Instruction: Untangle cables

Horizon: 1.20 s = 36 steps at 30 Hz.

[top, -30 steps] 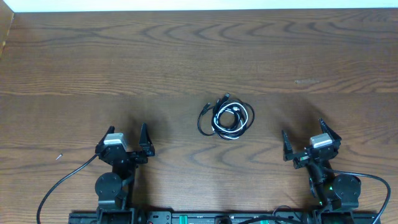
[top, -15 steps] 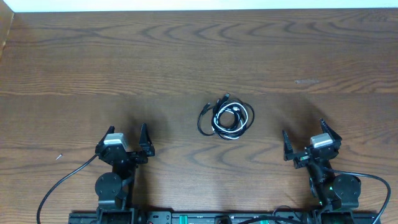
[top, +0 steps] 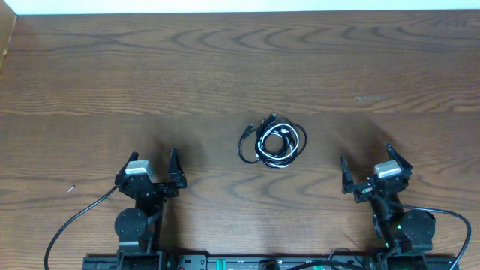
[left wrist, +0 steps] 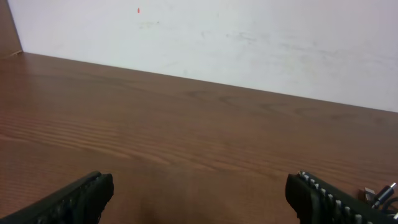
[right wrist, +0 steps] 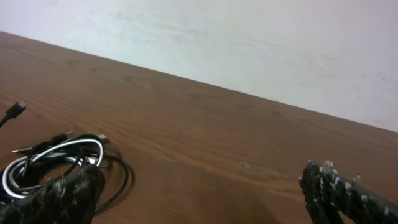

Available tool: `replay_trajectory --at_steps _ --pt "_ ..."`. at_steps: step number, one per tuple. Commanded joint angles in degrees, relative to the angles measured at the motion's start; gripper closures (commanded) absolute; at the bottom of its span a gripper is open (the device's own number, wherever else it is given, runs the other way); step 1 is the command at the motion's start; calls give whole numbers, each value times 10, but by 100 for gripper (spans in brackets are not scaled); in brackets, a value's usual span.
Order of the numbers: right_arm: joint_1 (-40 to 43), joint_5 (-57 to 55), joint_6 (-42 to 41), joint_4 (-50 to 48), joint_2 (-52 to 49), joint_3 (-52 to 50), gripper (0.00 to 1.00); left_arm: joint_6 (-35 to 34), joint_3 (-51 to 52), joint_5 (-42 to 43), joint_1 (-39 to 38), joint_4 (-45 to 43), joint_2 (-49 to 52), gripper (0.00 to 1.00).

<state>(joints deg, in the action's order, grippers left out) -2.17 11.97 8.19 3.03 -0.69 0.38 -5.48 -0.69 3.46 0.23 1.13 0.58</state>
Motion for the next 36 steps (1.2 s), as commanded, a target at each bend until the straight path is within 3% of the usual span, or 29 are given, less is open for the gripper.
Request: replay_trajectory --at_steps 1,28,36 --pt "-3 -6 2 3 2 -1 1 9 5 -1 1 27 -3 5" --pt "-3 5 2 2 2 -1 1 9 5 0 1 27 -3 5" --pt "-3 5 -40 2 2 -1 1 9 -1 6 1 28 2 5"
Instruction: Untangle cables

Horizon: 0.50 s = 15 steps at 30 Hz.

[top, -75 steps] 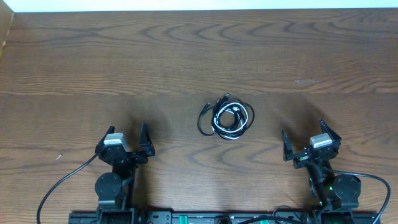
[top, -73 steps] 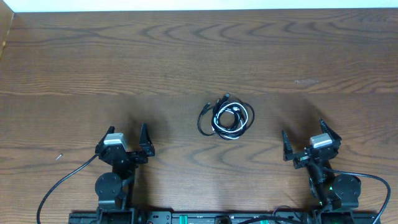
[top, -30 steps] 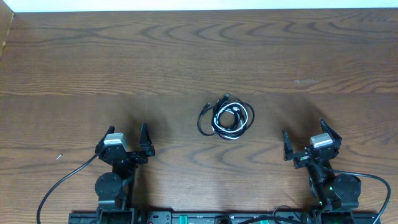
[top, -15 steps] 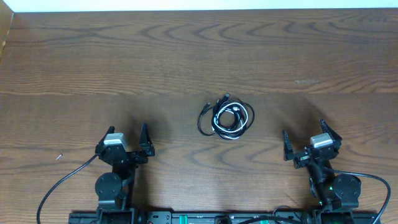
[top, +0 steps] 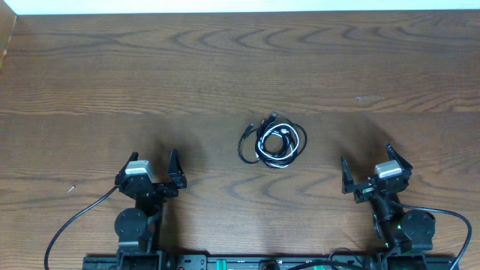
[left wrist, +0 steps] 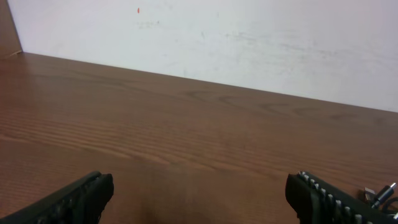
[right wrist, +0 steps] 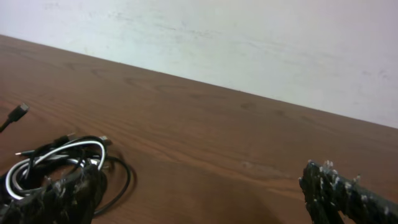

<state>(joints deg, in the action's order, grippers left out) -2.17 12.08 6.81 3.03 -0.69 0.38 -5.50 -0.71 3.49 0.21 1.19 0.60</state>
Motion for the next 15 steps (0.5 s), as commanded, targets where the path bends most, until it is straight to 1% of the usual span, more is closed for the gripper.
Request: replay_trajectory --at_steps 1,5,9,11,15 --pt "-3 4 -31 2 2 0 1 9 -3 6 1 27 5 5" --pt "-3 15 -40 2 2 4 1 9 -27 13 1 27 36 5" --pt "-3 20 -40 4 1 17 1 10 -70 27 1 31 94 5" --pt "-3 20 -41 6 -2 25 1 10 -101 28 1 31 136 5" --pt "-3 22 -68 16 -21 54 1 9 -190 55 1 37 219 5"
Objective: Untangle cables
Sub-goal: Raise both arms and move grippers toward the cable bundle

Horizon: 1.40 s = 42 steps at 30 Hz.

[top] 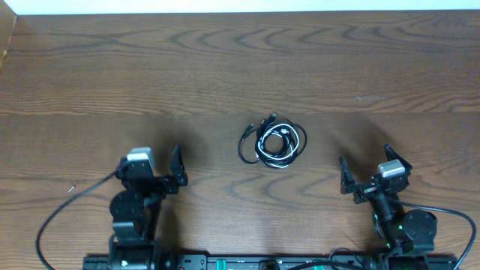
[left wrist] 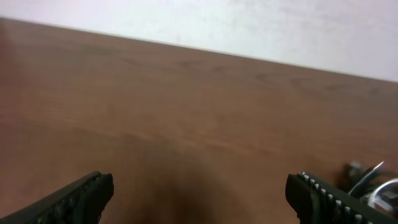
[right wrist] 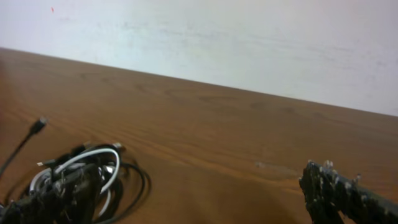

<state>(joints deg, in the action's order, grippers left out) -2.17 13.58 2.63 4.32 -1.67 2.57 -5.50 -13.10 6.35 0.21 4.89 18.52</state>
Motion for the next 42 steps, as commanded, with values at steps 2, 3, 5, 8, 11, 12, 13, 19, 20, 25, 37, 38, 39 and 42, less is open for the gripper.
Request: replay_trajectory --at_steps 2,3,5,8,11,12,13,19,20,25,37,38,39,42 --pt "-3 16 -26 12 -29 57 1 9 -119 38 1 18 80 5" --pt "-3 16 -26 15 -39 71 1 10 -147 40 0 32 99 5" --pt "-1 16 -26 23 -64 101 1 10 -201 48 0 66 136 5" --pt "1 22 -26 38 -114 155 1 10 -287 48 0 131 192 5" --pt "4 38 -26 59 -173 210 1 10 -365 48 0 191 243 5" --pt "5 47 -25 66 -199 231 1 10 -389 48 0 210 260 5" --pt "7 56 -21 73 -222 251 1 10 -414 48 0 228 277 5" --pt "21 117 7 143 -372 390 1 10 -558 48 0 339 387 5" --pt "25 130 9 168 -400 423 1 10 -585 48 0 358 408 5" --pt "44 165 31 310 -520 583 1 19 -708 48 0 454 489 5" --pt "47 235 84 478 -729 770 1 18 -790 103 0 526 561 5" --pt "47 249 70 478 -738 770 1 18 -787 116 0 528 562 5" --pt "47 266 52 478 -748 769 1 18 -784 130 0 528 564 5" --pt "41 297 45 478 -774 769 2 18 -774 142 -7 536 574 11"
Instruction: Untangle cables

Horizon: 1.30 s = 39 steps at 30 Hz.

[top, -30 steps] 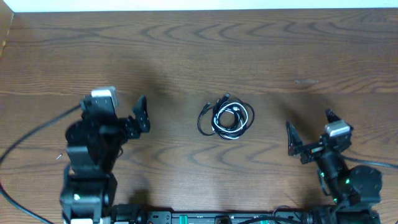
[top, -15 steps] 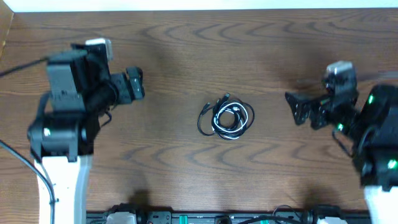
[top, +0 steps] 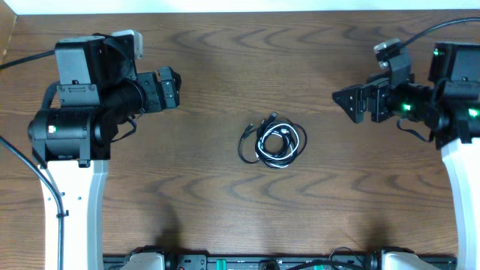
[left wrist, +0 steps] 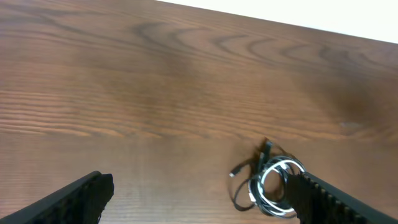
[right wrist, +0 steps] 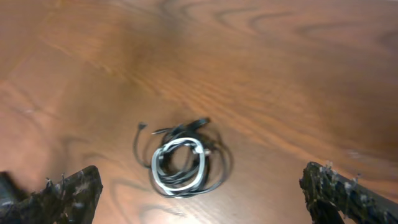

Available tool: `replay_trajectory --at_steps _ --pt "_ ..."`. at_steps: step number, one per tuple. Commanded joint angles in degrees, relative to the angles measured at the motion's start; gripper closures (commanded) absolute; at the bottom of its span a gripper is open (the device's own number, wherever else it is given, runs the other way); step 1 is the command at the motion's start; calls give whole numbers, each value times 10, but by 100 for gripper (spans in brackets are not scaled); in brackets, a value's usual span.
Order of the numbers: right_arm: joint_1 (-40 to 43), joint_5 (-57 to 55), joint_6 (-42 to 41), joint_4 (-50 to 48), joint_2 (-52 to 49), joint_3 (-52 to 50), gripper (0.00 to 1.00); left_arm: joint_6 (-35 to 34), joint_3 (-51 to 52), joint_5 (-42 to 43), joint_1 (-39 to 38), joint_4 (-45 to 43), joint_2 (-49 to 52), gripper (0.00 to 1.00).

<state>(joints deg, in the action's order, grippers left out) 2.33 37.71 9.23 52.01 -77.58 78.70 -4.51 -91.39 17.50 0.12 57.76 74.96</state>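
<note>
The tangle of black and white cables (top: 273, 142) lies coiled in the middle of the wooden table, with black plug ends sticking out at its upper left. My left gripper (top: 169, 88) is raised high at the left and stands open, well apart from the cables. In the left wrist view the cable tangle (left wrist: 267, 183) shows far below, near the right finger (left wrist: 339, 200). My right gripper (top: 346, 105) is raised at the right, also open and holding nothing. Its view looks down on the cable tangle (right wrist: 181, 163) lying between the two fingers' lines of sight.
The brown wooden table (top: 225, 217) ends at a white wall strip (top: 240, 6) along the far side. A raised wooden edge (top: 6, 41) borders the far left corner. The arms' base rail (top: 262, 262) runs along the near edge.
Both arms were low at the near edge of the table; now both are raised high and further forward, wrist cameras looking down on the cables. The tangle has not moved. Both grippers remain open.
At the first two moments both arms sat folded at the near edge, grippers open, cables untouched in the middle. Then the left wrist had shifted slightly and the right had turned toward the tangle. Now both hang high on either side of it.
</note>
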Motion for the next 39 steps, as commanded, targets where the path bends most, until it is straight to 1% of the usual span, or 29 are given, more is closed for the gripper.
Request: replay_trajectory --at_steps 1,3,6,11,14,16,20,24,27,29,31,33,37,39 --pt "-8 55 -21 2 -23 8 4 9 13 31 -12 12 15 12" --pt "-16 53 -21 11 -41 8 6 8 20 28 -26 18 27 14" --pt "-26 31 -25 21 -71 8 12 7 25 28 -55 18 55 21" --pt "-37 -6 -76 20 -113 8 16 -35 25 -12 -114 11 114 27" --pt "-41 -19 -93 21 -133 8 20 -37 25 -21 -152 4 153 30" --pt "-45 -31 -106 23 -146 8 22 -42 25 -21 -171 -3 174 31" --pt "-56 -44 -110 27 -167 8 26 -94 25 -21 -195 -23 210 32" --pt "-66 -48 -112 26 -191 8 30 -118 25 -21 -210 -29 241 32" --pt "-74 -48 -120 26 -212 8 36 -123 25 -21 -216 -30 259 32" --pt "-83 -48 -120 25 -231 8 42 -123 25 -23 -216 -30 265 32" --pt "-93 -48 -120 24 -249 8 48 -132 25 -38 -214 -30 265 32" --pt "-108 -48 -120 24 -269 8 51 -139 24 -52 -213 -30 265 32" --pt "-139 -48 -120 17 -299 8 60 -139 24 -54 -213 -36 265 32" --pt "-154 -48 -120 11 -314 8 62 -139 24 -54 -213 -37 265 32"
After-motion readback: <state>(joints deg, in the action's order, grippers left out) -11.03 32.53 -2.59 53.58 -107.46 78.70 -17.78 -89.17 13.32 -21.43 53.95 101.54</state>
